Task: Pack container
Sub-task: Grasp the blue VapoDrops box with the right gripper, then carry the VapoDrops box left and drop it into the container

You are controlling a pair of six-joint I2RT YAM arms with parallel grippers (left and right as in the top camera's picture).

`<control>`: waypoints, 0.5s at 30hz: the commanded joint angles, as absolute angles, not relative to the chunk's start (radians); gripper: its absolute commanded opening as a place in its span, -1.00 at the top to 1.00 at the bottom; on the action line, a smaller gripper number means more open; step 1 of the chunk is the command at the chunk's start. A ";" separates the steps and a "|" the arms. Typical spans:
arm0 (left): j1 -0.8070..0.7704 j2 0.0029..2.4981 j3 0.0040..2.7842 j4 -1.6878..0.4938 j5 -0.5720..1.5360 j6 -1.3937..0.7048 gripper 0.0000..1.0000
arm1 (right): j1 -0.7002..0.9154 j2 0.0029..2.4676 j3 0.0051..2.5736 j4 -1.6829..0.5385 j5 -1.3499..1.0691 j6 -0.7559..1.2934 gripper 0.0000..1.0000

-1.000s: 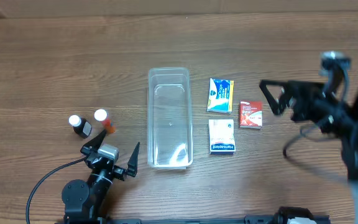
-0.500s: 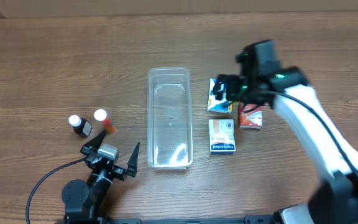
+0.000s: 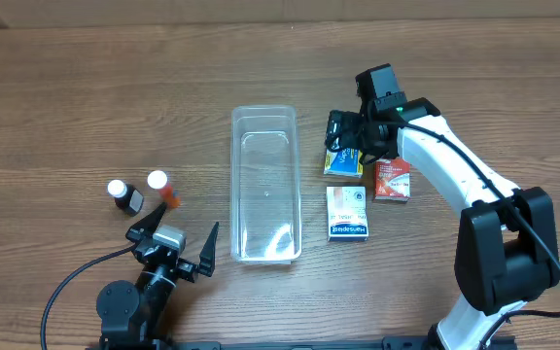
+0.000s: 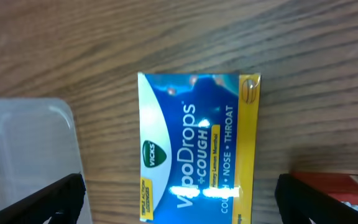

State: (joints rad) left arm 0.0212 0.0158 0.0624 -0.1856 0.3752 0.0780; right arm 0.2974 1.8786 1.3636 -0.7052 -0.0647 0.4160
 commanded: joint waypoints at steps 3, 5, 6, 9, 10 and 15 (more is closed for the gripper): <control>0.017 0.006 0.059 -0.182 0.386 0.064 -1.00 | 0.307 1.941 1.391 -0.664 -0.047 0.448 -1.00; 0.017 0.006 0.059 -0.182 0.386 0.064 -1.00 | 0.313 1.973 1.391 -0.654 -0.046 0.450 -1.00; 0.017 0.006 0.059 -0.182 0.386 0.064 -1.00 | 0.314 1.983 1.391 -0.649 -0.046 0.451 -1.00; 0.017 0.006 0.059 -0.182 0.386 0.064 -1.00 | 0.314 2.008 1.391 -0.635 -0.046 0.475 -1.00; 0.017 0.006 0.059 -0.182 0.386 0.064 -1.00 | 0.314 2.016 1.391 -0.632 -0.046 0.481 -1.00; 0.017 0.006 0.059 -0.182 0.386 0.064 -1.00 | 0.314 2.039 1.391 -0.632 -0.016 0.506 -1.00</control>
